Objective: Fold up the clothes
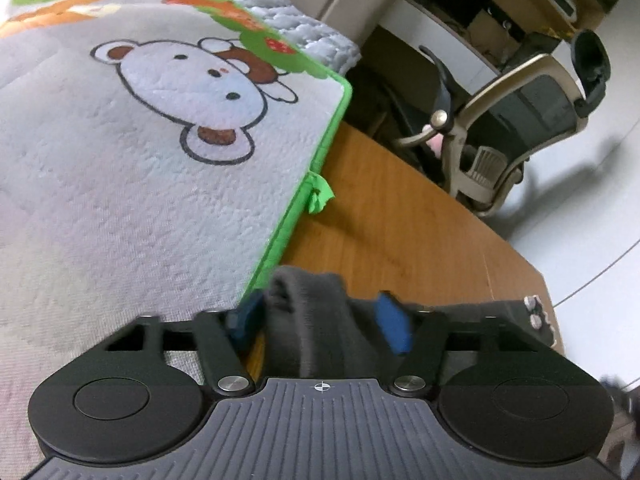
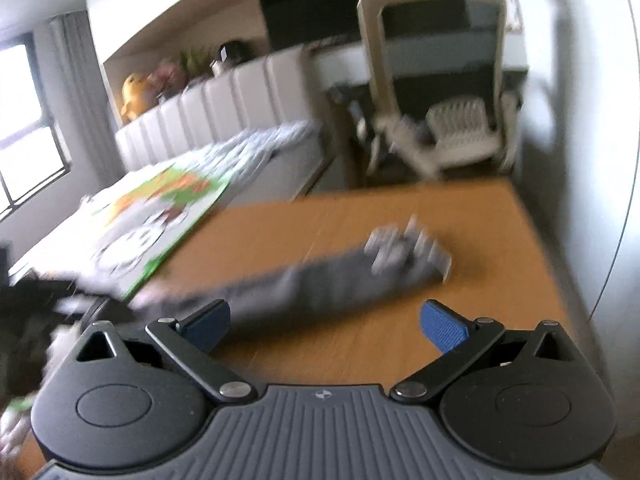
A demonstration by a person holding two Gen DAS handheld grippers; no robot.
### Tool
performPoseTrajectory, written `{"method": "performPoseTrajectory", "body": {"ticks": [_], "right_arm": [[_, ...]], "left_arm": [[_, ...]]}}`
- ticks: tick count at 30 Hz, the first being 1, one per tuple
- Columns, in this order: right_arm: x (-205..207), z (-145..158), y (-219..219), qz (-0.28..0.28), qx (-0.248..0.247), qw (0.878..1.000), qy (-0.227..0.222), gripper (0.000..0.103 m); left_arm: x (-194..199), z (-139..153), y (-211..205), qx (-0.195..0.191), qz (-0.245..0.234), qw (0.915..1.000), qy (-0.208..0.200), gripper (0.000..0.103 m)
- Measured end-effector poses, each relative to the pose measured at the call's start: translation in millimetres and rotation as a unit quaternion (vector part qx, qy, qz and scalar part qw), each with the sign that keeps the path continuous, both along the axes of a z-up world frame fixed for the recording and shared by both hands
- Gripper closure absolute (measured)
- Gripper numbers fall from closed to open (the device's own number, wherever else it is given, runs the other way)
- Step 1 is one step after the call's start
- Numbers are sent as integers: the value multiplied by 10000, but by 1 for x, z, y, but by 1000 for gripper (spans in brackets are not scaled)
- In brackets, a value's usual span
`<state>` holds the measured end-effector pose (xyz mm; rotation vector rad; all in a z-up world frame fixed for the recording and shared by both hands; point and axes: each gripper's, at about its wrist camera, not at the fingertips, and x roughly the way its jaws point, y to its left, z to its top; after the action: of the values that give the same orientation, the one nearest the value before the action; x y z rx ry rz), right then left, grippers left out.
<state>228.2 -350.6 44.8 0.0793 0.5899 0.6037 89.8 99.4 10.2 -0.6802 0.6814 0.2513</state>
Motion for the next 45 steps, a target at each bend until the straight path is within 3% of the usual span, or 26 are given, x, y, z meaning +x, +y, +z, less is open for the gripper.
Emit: {"method": "performPoseTrajectory", "body": {"ticks": [4, 5, 6, 7, 10, 14, 16, 17, 18, 19, 20, 22, 27, 31, 35, 39, 41, 43, 45], "right_arm": [[59, 6, 13, -308, -159, 9994, 3, 21], [74, 1, 18, -424, -224, 9988, 61, 35], [89, -5, 23, -485, -298, 9982, 198, 56], [104, -12, 29, -544, -369, 9973, 336, 63], [130, -34, 44, -805, -596, 9933, 570, 66], [147, -58, 63, -935, -870, 9896, 656, 46], [147, -62, 64, -903, -841, 9904, 627, 45], [147, -63, 65, -880, -823, 9908, 616, 52], [145, -61, 65, -784, -777, 9919, 633, 67], [143, -59, 65, -695, -734, 9928, 648, 73], [138, -55, 63, -666, -714, 9931, 643, 87], [124, -42, 54, -580, -565, 9955, 490, 94], [68, -1, 2, -463, 210, 9986, 135, 96], [4, 10, -47, -362, 514, 9980, -50, 96], [-46, -11, -79, -559, -48, 9983, -155, 93], [-65, -33, -114, -1167, -216, 9929, 36, 88], [-69, -35, -131, -1435, 7, 9896, 134, 76], [-73, -34, -141, -1514, 275, 9879, 177, 64], [-74, -32, -141, -1439, 416, 9885, 181, 57]], "left_arm": [[-7, -4, 0, 172, 38, 9998, -16, 56], [-9, -4, 0, 197, 16, 9998, -50, 56], [-10, -5, 0, 220, -5, 9997, -79, 57], [-11, -5, 0, 222, -16, 9997, -90, 57], [-13, -6, 1, 112, -48, 9999, -121, 55], [-13, -7, 4, 17, -133, 9997, -199, 50], [-11, -8, 4, 18, -153, 9996, -221, 52], [-11, -8, 4, 39, -146, 9997, -213, 52], [-10, -8, 4, 58, -138, 9997, -212, 57], [-11, -6, 3, 67, -130, 9996, -235, 59], [-12, -5, 3, 77, -122, 9996, -258, 61], [-20, 5, 1, 117, -109, 9989, -433, 64], [-69, 45, -17, 413, -323, 9930, -1059, 67], [-123, 50, -46, 711, -645, 9883, -1189, 67], [-166, 34, -67, 803, -829, 9887, -956, 67], [-190, 30, -65, 651, -691, 9909, -951, 67], [-195, 39, -67, 672, -722, 9889, -1110, 57], [-196, 46, -71, 718, -760, 9871, -1209, 40], [-193, 49, -76, 748, -822, 9863, -1220, 31]]}}
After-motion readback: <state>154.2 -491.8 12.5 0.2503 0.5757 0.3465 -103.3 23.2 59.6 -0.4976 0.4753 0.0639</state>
